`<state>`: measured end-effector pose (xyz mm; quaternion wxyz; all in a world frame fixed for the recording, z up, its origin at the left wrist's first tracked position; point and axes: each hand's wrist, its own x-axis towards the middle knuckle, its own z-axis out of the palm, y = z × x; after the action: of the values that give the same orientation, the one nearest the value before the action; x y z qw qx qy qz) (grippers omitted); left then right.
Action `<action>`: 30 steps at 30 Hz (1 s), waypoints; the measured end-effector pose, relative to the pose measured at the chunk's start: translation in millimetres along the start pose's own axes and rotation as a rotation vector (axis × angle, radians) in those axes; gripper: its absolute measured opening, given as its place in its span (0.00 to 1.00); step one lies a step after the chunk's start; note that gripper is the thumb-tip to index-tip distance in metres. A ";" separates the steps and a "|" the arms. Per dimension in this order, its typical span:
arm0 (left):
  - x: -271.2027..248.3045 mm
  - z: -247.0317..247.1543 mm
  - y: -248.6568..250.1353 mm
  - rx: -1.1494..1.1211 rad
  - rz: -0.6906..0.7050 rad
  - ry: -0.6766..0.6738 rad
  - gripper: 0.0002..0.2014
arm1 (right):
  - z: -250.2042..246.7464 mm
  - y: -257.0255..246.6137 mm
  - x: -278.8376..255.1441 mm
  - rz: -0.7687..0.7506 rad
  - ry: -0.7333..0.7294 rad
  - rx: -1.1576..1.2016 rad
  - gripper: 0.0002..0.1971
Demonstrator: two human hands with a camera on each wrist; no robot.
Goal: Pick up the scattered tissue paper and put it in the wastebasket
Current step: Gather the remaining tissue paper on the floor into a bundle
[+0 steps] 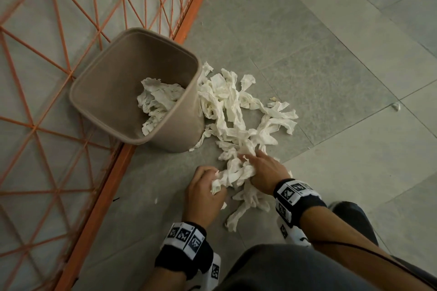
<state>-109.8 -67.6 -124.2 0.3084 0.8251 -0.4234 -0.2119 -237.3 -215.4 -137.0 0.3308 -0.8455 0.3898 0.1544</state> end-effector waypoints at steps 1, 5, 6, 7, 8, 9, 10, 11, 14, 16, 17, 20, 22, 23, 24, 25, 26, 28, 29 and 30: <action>-0.9 -5.5 3.1 -0.020 0.026 0.031 0.09 | 1.2 -0.7 0.2 0.024 -0.005 0.029 0.26; 5.4 -12.8 13.7 -0.035 0.031 0.027 0.16 | 5.4 -4.1 -3.0 0.093 0.061 0.164 0.17; 8.1 -9.7 15.7 -0.027 0.034 -0.015 0.20 | 6.8 -4.0 -4.5 0.104 0.080 0.193 0.19; 11.0 -5.3 17.3 -0.006 0.031 -0.065 0.23 | 7.4 -3.9 -6.4 0.116 0.105 0.224 0.21; 14.5 1.1 18.2 0.027 0.012 -0.125 0.26 | 6.3 -4.5 -9.0 0.133 0.130 0.262 0.21; 18.3 8.7 18.8 0.069 -0.024 -0.195 0.30 | 5.5 -4.6 -11.4 0.150 0.159 0.295 0.20; 22.2 17.1 18.5 0.113 -0.062 -0.264 0.33 | 4.4 -4.9 -13.8 0.163 0.189 0.324 0.19; 25.1 25.8 16.7 0.162 -0.081 -0.323 0.35 | 5.0 -3.8 -15.1 0.156 0.224 0.360 0.16; 30.3 42.9 6.6 0.334 -0.099 -0.399 0.28 | 6.7 0.4 -19.2 0.110 0.284 0.455 0.08; 31.8 44.0 0.6 0.346 -0.078 -0.354 0.16 | 6.4 5.3 -22.6 0.104 0.250 0.473 0.16; 31.6 41.7 -0.8 0.317 -0.076 -0.325 0.11 | 5.3 7.7 -24.8 0.108 0.252 0.477 0.18; 26.7 27.7 1.1 0.157 -0.100 -0.227 0.08 | 2.5 12.9 -29.7 0.173 0.300 0.532 0.10; 19.0 12.8 6.6 0.103 -0.071 -0.131 0.09 | -1.4 15.4 -31.3 0.236 0.291 0.567 0.12; 14.1 4.3 10.0 0.097 -0.047 -0.078 0.08 | -2.8 16.6 -32.3 0.269 0.292 0.599 0.17; 10.0 -3.1 13.0 0.095 -0.027 -0.031 0.08 | -4.7 18.7 -32.7 0.306 0.301 0.645 0.21; 5.5 -10.3 17.0 0.086 -0.010 0.003 0.09 | -6.4 20.8 -33.8 0.343 0.315 0.688 0.22; 0.6 -14.9 19.6 0.074 0.000 0.017 0.11 | -7.7 22.3 -34.9 0.367 0.328 0.716 0.21; -10.4 -14.5 23.7 0.050 0.017 -0.036 0.16 | -7.0 26.3 -35.2 0.396 0.364 0.760 0.17; -16.0 -10.0 25.1 0.055 0.039 -0.096 0.18 | -7.0 27.2 -35.4 0.407 0.396 0.785 0.14; -21.9 -2.1 25.9 0.095 0.063 -0.173 0.20 | -6.7 28.1 -35.5 0.411 0.435 0.806 0.11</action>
<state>-135.3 -60.5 -102.9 0.2379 0.8037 -0.4836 -0.2524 -281.7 -213.6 -126.1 0.5050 -0.5685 0.6370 -0.1263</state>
